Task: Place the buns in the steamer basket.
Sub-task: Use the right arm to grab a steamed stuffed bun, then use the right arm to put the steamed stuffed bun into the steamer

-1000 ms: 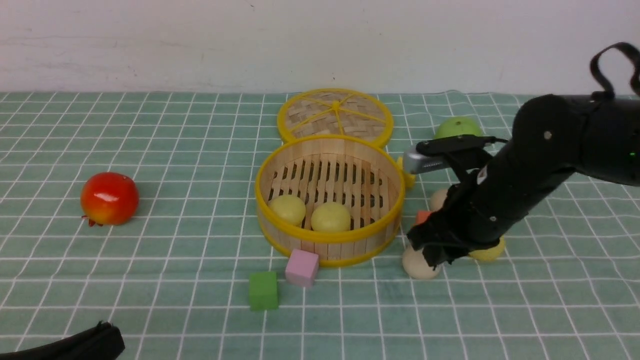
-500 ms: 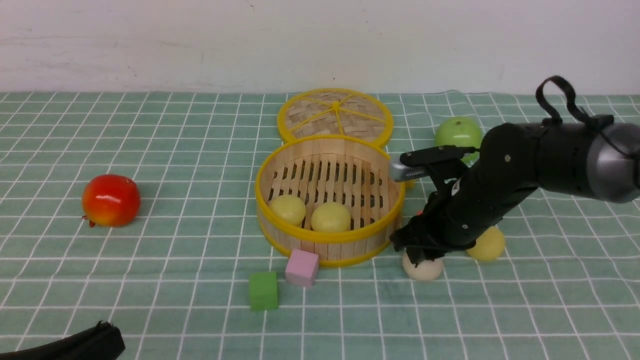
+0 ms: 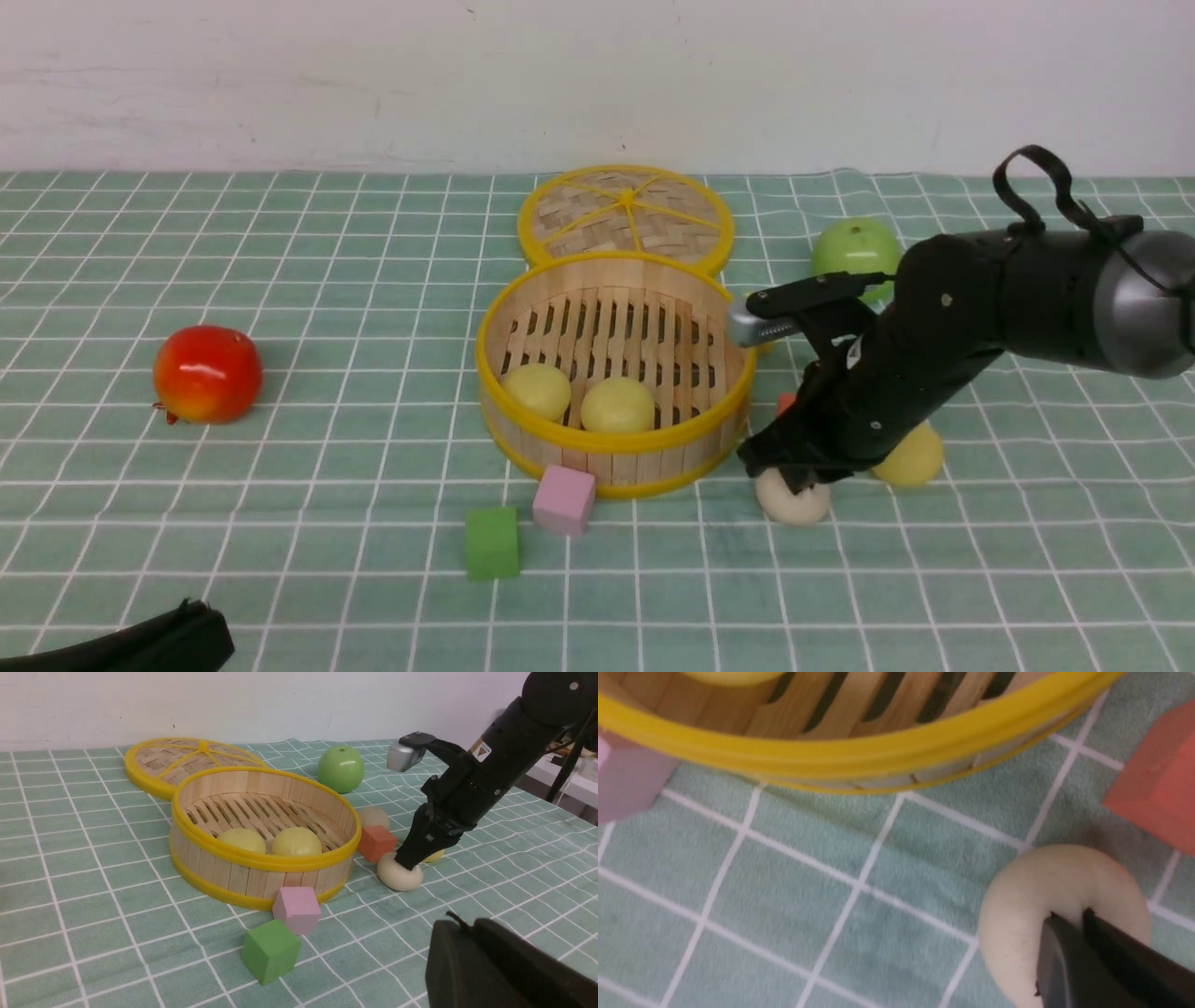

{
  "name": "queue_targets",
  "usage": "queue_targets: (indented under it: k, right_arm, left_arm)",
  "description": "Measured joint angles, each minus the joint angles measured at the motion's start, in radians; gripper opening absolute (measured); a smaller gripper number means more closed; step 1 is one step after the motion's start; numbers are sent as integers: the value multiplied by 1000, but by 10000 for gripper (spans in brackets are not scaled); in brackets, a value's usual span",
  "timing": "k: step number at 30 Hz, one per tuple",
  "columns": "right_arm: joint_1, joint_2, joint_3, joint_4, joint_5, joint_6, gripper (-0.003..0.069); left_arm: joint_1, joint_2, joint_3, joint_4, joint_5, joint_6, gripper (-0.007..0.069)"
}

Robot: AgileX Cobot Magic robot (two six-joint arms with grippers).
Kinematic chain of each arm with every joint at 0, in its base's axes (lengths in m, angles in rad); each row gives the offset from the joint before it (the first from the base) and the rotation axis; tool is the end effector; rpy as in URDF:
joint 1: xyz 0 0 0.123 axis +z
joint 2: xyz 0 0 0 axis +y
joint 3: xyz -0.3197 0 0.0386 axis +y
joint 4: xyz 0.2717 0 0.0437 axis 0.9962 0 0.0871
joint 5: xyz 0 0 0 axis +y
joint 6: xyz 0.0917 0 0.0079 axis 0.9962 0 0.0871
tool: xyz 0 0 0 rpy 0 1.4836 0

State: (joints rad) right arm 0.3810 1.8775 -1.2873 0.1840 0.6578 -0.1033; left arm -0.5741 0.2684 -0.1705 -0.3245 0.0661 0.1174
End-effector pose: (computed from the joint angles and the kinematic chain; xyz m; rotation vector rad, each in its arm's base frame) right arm 0.3864 0.1659 0.2176 -0.4937 2.6987 0.2729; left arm 0.0564 -0.0388 0.2551 0.3232 1.6486 -0.6102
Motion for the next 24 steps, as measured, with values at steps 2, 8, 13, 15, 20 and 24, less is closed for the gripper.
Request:
queue_targets:
  k: [2, 8, 13, 15, 20, 24]
  right_arm:
    - [2, -30, -15, -5, 34, -4, 2]
    - [46, -147, -110, -7, 79, -23, 4]
    - [90, -78, -254, -13, 13, -34, 4]
    - [91, -13, -299, -35, -4, -34, 4]
    - [84, 136, -369, -97, -31, -30, 8]
    - [81, 208, -388, -112, -54, -26, 28]
  left_arm:
    - [0, 0, 0, 0, 0, 0, 37]
    - [0, 0, 0, 0, 0, 0, 39]
    - [0, 0, 0, 0, 0, 0, 47]
    - [0, 0, 0, 0, 0, 0, 50]
    - [0, 0, 0, 0, 0, 0, 57]
    - [0, 0, 0, 0, 0, 0, 57]
